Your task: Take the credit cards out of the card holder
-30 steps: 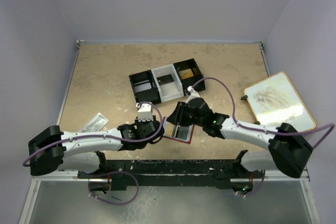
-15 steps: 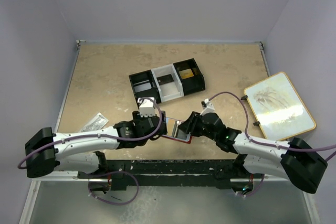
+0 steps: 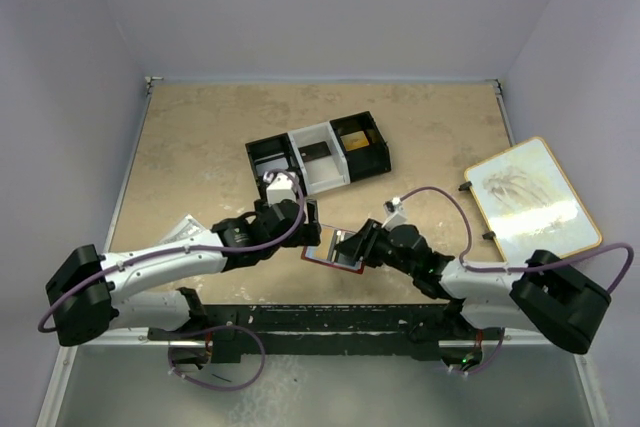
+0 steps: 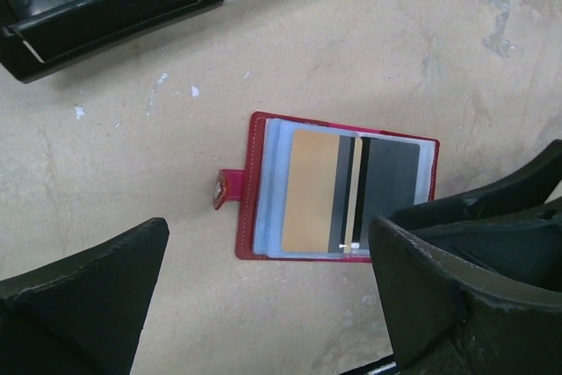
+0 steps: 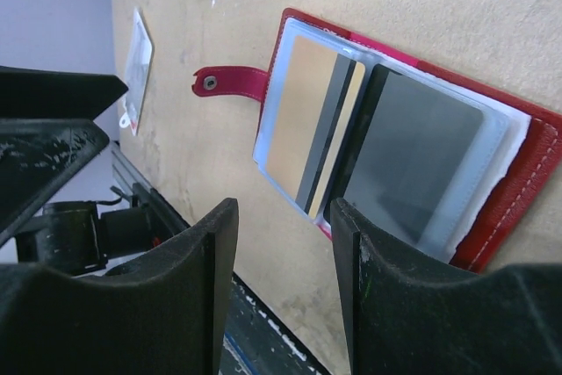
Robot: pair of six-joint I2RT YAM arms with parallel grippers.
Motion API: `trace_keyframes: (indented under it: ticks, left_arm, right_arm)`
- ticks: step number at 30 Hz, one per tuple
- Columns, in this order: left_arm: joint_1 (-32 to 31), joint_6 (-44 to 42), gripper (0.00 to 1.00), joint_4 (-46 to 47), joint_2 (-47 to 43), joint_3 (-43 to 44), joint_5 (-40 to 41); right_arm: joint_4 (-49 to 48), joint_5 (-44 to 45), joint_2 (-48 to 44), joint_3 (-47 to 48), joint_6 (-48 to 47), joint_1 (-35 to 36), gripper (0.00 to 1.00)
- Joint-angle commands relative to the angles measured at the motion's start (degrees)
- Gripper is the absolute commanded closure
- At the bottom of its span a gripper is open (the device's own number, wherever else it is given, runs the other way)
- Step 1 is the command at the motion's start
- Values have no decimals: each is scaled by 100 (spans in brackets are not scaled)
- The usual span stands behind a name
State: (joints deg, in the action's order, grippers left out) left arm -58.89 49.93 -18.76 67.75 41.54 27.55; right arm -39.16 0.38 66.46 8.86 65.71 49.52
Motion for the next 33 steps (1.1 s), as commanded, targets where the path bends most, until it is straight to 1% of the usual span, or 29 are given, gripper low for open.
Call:
trace_keyframes:
  ticks: [1,4,6,10,12,17,21,25,30,33]
  left_arm:
    - [53,-166,6,371,145,194,-390]
    - [56,-121,8,422,317,214,-414]
    - [61,-91,11,431,430,243,-452]
    - [54,-73,15,420,613,277,-554]
    - [54,-34,15,409,664,293,-584]
    - [57,-25,20,493,704,274,-669]
    - [53,-47,28,496,750,352,-741]
    - [54,-47,33,522,788,384,-725]
    - [53,92,34,705,897,330,-756]
    - [61,118,38,777,1043,336,-819]
  right_arm:
    - [-784,-170,320,-3,222,-8,51]
    - [-710,-209,658,148,281,-40,54]
    - [-680,-226,859,180,409,-94,56]
    - [-1277,-326,1211,-36,553,-268,58]
    - [-1390,-466,1355,-73,551,-396,60]
    - [-1142,-546,1519,102,404,-515,64]
    - [-1319,-766,1551,178,309,-583,66]
    - [-1026,-828,1369,358,117,-584,67]
    - [-437,-709,1135,643,-169,-590,66]
    - [-344,-712,1175,729,-247,-642,65]
